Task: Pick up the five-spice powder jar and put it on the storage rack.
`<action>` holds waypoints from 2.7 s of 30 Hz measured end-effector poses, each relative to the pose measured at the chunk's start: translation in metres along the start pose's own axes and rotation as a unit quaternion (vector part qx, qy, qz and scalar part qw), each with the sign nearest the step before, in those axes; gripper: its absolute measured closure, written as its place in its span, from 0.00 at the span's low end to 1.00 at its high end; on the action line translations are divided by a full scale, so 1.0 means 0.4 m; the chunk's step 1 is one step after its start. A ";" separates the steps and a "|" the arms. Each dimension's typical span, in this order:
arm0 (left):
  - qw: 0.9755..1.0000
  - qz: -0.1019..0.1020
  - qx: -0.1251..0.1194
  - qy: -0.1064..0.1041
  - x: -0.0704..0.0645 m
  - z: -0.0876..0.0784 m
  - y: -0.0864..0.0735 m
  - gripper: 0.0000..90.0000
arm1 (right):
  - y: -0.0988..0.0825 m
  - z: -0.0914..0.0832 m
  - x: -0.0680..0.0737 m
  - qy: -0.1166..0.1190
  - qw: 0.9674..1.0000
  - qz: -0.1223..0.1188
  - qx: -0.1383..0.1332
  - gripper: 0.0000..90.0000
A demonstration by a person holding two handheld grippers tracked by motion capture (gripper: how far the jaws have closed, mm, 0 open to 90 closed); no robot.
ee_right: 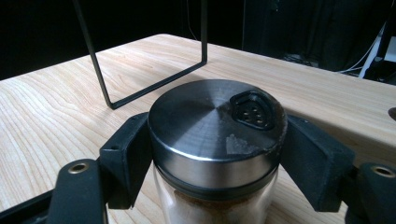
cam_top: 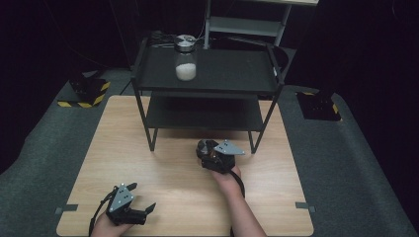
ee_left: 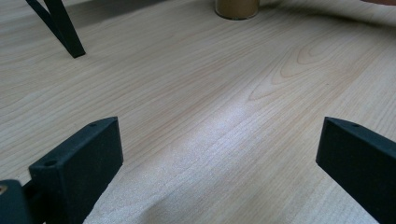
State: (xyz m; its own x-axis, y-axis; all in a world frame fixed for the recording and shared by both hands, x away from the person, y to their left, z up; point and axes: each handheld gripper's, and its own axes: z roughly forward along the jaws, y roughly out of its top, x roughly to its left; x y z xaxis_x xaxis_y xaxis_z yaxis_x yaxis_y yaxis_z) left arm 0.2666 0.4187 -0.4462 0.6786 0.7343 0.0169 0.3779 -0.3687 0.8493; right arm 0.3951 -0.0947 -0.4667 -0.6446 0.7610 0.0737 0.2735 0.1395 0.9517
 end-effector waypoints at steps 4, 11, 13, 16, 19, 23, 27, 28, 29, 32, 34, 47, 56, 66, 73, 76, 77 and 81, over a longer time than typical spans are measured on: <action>1.000 -0.001 0.000 0.002 -0.001 -0.001 0.000 0.01 | -0.012 0.003 -0.001 0.002 1.000 0.005 -0.006 0.34; 1.000 -0.001 0.000 0.003 -0.003 -0.001 0.000 0.01 | -0.019 0.002 0.002 0.000 1.000 0.008 -0.013 0.35; 1.000 -0.001 0.001 0.003 -0.003 -0.001 0.000 0.01 | -0.020 0.002 0.002 -0.001 1.000 0.007 -0.013 0.35; 1.000 -0.004 0.000 0.004 -0.004 -0.002 -0.001 0.01 | -0.022 0.002 0.006 -0.003 1.000 0.006 -0.015 0.35; 1.000 -0.004 0.000 0.005 -0.004 -0.002 -0.001 0.01 | -0.019 0.002 0.012 -0.006 1.000 -0.002 -0.014 0.35; 1.000 -0.004 0.000 0.004 -0.004 -0.002 -0.001 0.01 | -0.017 0.000 0.015 -0.007 1.000 -0.004 -0.016 0.35; 1.000 -0.005 -0.001 0.003 -0.002 -0.003 -0.002 0.01 | -0.008 -0.009 0.020 -0.007 1.000 -0.007 -0.022 0.35; 1.000 -0.005 -0.001 0.003 -0.002 -0.002 -0.002 0.01 | -0.005 -0.012 0.023 -0.007 1.000 -0.008 -0.023 0.35; 1.000 -0.005 -0.001 0.002 -0.002 -0.002 -0.002 0.01 | -0.003 -0.016 0.024 -0.007 1.000 -0.010 -0.025 0.35; 1.000 -0.005 -0.002 0.001 0.000 -0.003 -0.003 0.01 | 0.001 -0.028 0.025 -0.007 0.999 -0.008 -0.032 0.35; 1.000 -0.005 -0.002 0.001 0.000 -0.003 -0.003 0.01 | 0.004 -0.038 0.027 -0.007 0.999 -0.004 -0.037 0.35; 1.000 -0.005 -0.002 0.001 0.000 -0.003 -0.003 0.01 | 0.029 -0.119 0.051 -0.009 0.997 -0.019 -0.070 0.35; 1.000 -0.006 -0.001 0.000 0.000 -0.003 -0.003 0.01 | 0.057 -0.188 0.063 -0.018 0.995 -0.024 -0.092 0.35; 1.000 -0.007 -0.001 -0.002 0.003 -0.003 -0.002 0.01 | 0.096 -0.249 0.079 -0.028 0.993 -0.036 -0.111 0.35; 1.000 -0.007 -0.001 -0.003 0.004 -0.003 -0.002 0.01 | 0.115 -0.276 0.086 -0.034 0.991 -0.037 -0.123 0.35; 1.000 -0.008 -0.001 -0.003 0.005 -0.003 -0.002 0.01 | 0.130 -0.292 0.088 -0.038 0.991 -0.032 -0.128 0.35; 1.000 -0.008 -0.001 -0.003 0.005 -0.003 -0.002 0.01 | 0.130 -0.292 0.088 -0.038 0.991 -0.032 -0.128 0.35; 1.000 -0.008 -0.001 -0.003 0.005 -0.003 -0.002 0.01 | 0.153 -0.309 0.087 -0.045 0.990 -0.030 -0.129 0.35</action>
State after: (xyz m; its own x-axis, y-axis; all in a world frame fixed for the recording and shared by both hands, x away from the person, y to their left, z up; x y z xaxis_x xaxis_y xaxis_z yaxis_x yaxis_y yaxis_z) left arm 0.2668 0.4211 -0.4464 0.6767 0.7362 -0.0006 0.3878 -0.3558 0.8503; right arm 0.3012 -0.1379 -0.3689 -0.5844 0.8115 -0.0014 0.0375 0.0287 0.9989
